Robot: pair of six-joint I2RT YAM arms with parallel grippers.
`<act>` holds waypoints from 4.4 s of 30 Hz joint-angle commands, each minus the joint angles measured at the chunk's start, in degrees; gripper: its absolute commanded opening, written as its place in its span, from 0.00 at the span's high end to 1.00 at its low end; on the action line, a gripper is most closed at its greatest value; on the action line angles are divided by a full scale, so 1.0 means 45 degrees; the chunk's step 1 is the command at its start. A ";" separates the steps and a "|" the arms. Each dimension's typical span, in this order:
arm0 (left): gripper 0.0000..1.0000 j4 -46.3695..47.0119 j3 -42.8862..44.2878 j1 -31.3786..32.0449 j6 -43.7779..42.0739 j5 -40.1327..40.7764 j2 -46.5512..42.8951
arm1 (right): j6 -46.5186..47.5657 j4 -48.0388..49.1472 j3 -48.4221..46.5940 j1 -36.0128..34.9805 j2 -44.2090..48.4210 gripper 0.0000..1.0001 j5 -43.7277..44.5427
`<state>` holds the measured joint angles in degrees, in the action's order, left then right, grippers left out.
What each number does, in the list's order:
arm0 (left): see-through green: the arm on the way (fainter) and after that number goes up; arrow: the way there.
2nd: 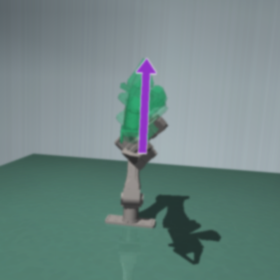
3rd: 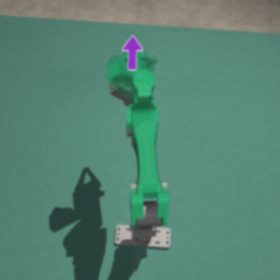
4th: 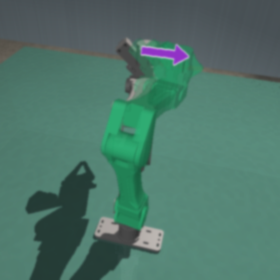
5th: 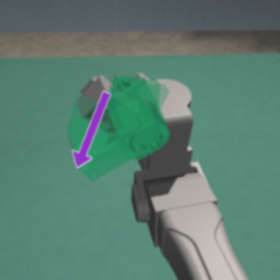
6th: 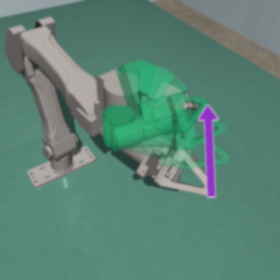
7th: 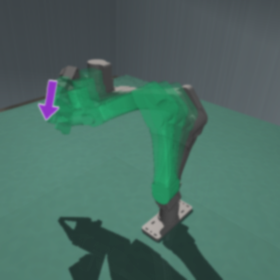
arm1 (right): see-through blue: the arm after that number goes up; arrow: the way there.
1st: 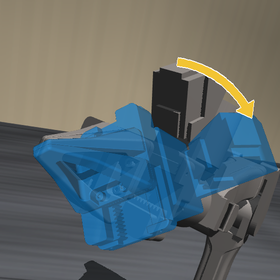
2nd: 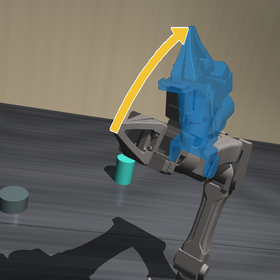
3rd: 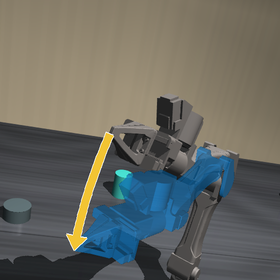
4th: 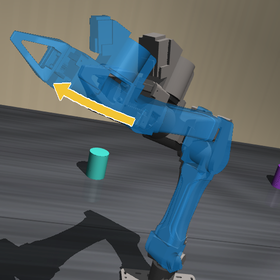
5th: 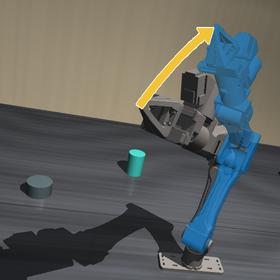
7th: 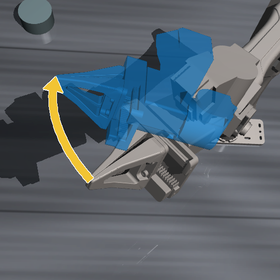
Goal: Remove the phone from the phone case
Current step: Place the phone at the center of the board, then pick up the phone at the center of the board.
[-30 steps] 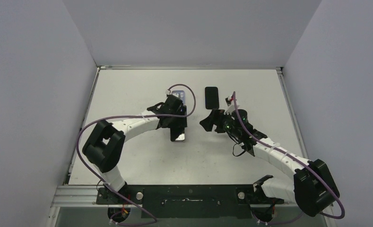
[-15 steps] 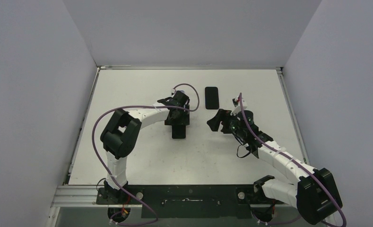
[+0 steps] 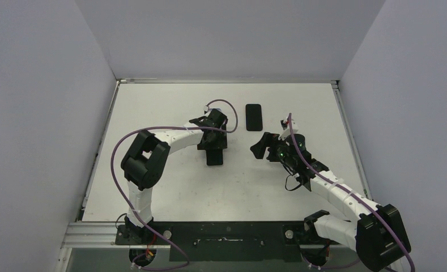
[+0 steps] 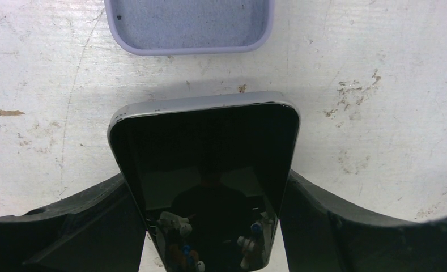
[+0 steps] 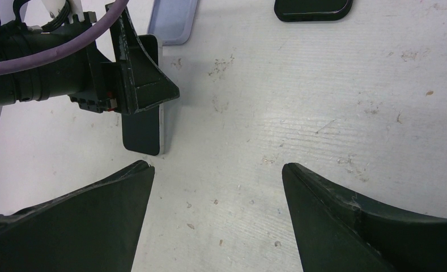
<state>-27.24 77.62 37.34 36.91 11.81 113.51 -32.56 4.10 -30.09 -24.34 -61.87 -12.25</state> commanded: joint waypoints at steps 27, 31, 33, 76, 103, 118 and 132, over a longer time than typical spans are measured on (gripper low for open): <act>0.31 -0.0064 -0.0619 -0.0046 0.0189 0.0832 0.0238 | -0.0034 0.0418 -0.0005 0.0209 0.0076 0.14 -0.0148; 0.32 0.0009 -0.0601 -0.0046 0.0077 0.0846 0.0290 | -0.0047 0.0379 0.0039 0.0212 0.0149 0.14 -0.0149; 0.31 -0.0052 -0.0528 -0.0037 0.0034 0.0885 0.0315 | -0.0050 0.0362 0.0053 0.0198 0.0209 0.14 -0.0130; 0.03 0.4474 -0.9397 -0.3392 -0.3904 0.0210 -1.4040 | 0.3099 -0.2966 -0.8660 0.1644 -0.9063 0.00 0.1322; 0.03 0.5691 -0.9963 -0.2537 -0.4022 -0.0098 -1.4228 | 0.3538 -0.6824 -1.4236 0.0717 -1.5250 0.10 0.3660; 0.03 0.5473 -0.9226 -0.2457 -0.2108 -0.2341 -1.2630 | 0.2672 -0.4908 -0.8631 0.0708 -1.0671 0.86 0.0894; 0.11 0.6788 -0.7417 -0.2478 0.2093 -0.5970 -0.8660 | -0.0291 -0.0683 -0.4026 0.0384 -0.6974 1.00 -0.3553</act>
<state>-1.04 39.92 26.17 40.01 -9.37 71.44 -28.08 -4.69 -51.18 -21.34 -97.43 -20.16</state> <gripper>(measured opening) 0.905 0.724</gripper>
